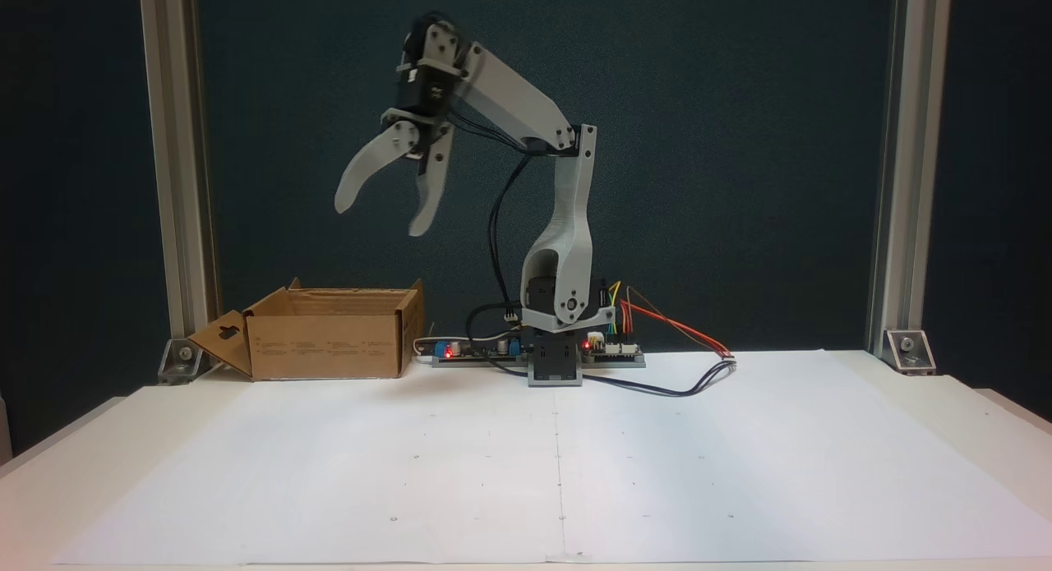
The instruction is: Grasp a green dice and put it in the bin.
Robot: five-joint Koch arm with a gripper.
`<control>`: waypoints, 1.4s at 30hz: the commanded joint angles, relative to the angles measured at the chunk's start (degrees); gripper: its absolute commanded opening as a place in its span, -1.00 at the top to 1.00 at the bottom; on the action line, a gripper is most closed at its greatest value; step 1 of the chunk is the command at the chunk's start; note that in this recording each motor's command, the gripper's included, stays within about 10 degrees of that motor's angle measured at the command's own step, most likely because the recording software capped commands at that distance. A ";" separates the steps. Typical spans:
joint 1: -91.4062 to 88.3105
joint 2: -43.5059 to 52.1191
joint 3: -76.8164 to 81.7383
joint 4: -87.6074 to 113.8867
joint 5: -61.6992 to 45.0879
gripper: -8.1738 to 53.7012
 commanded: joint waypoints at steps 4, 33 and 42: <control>-19.25 1.58 -0.79 10.00 2.64 -0.74; -47.46 39.20 63.54 -74.51 1.32 -0.70; -43.95 39.38 76.99 -97.19 1.23 -0.72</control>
